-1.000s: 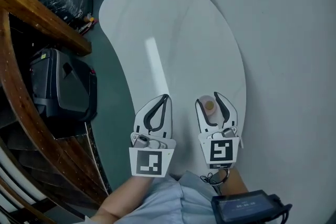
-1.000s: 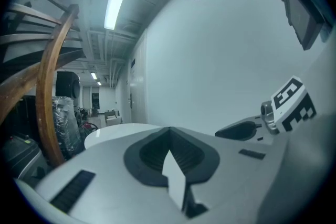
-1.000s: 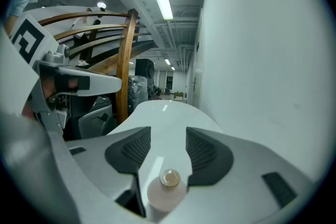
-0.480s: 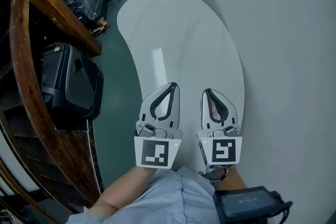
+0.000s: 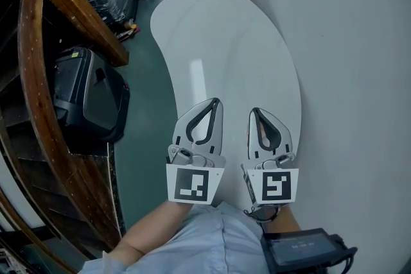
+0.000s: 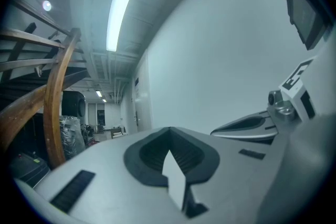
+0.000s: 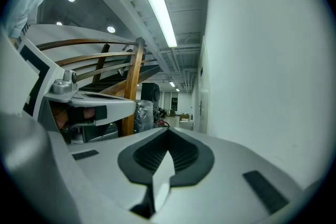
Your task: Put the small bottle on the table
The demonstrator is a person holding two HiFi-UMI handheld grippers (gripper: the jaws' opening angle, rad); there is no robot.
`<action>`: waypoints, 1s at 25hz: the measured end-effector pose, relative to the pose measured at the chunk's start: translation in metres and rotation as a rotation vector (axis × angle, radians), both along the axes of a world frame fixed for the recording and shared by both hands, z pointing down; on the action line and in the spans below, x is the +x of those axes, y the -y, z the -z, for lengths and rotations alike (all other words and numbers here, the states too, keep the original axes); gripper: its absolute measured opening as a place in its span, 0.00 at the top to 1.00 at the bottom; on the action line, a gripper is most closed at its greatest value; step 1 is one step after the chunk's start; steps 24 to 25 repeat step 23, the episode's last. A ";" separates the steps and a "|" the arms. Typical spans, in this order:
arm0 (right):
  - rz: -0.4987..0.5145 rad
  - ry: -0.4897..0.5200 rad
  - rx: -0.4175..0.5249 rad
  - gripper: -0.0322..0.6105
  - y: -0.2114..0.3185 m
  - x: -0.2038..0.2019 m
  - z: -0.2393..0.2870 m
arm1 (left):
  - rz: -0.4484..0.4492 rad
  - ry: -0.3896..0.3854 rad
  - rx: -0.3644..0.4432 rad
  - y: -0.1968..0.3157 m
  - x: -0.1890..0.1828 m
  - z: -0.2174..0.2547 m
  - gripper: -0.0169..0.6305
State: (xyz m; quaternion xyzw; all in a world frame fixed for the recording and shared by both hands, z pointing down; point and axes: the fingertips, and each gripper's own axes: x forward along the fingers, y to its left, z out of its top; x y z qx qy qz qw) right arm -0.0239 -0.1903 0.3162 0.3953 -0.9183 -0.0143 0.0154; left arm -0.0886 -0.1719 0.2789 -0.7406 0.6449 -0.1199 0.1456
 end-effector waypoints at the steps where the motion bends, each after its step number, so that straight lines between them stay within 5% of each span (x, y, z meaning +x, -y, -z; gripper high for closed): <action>1: 0.001 0.002 -0.002 0.95 0.000 0.000 -0.001 | -0.001 0.002 -0.003 0.000 0.001 -0.001 0.97; 25: 0.006 -0.036 -0.036 0.95 0.004 0.006 -0.016 | -0.026 0.016 -0.031 0.009 0.011 -0.012 0.97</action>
